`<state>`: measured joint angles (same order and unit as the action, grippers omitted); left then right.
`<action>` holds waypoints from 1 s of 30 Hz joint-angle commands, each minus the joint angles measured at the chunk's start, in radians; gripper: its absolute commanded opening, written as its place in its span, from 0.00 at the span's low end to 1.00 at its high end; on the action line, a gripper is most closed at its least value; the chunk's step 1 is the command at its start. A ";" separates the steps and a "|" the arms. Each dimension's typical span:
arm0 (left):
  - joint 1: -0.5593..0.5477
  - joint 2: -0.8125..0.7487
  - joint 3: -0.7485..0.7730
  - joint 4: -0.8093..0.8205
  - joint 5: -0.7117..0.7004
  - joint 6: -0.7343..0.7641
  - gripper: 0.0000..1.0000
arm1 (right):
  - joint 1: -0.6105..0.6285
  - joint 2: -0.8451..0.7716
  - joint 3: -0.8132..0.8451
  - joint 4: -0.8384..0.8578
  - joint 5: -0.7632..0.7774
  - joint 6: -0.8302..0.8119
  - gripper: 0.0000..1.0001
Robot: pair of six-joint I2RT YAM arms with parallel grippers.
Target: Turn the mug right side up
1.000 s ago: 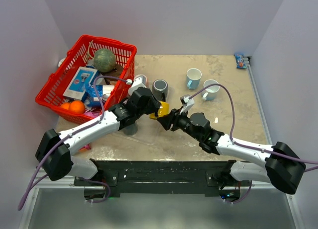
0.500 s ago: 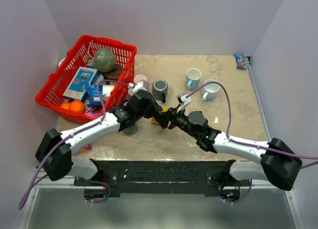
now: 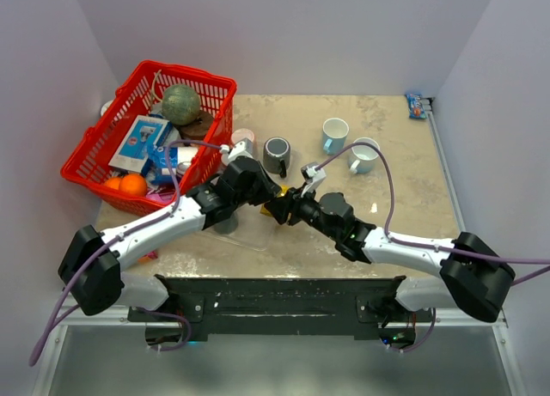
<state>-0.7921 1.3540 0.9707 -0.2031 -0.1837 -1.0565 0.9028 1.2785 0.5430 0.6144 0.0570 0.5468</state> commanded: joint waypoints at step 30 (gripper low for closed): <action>0.001 -0.351 -0.366 0.441 0.094 0.331 0.89 | -0.156 -0.401 0.265 -0.640 0.173 0.551 0.00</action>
<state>-0.7876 1.0683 0.6971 0.0322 -0.1497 -0.7948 0.7876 0.9260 0.7452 0.0029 0.1886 0.9760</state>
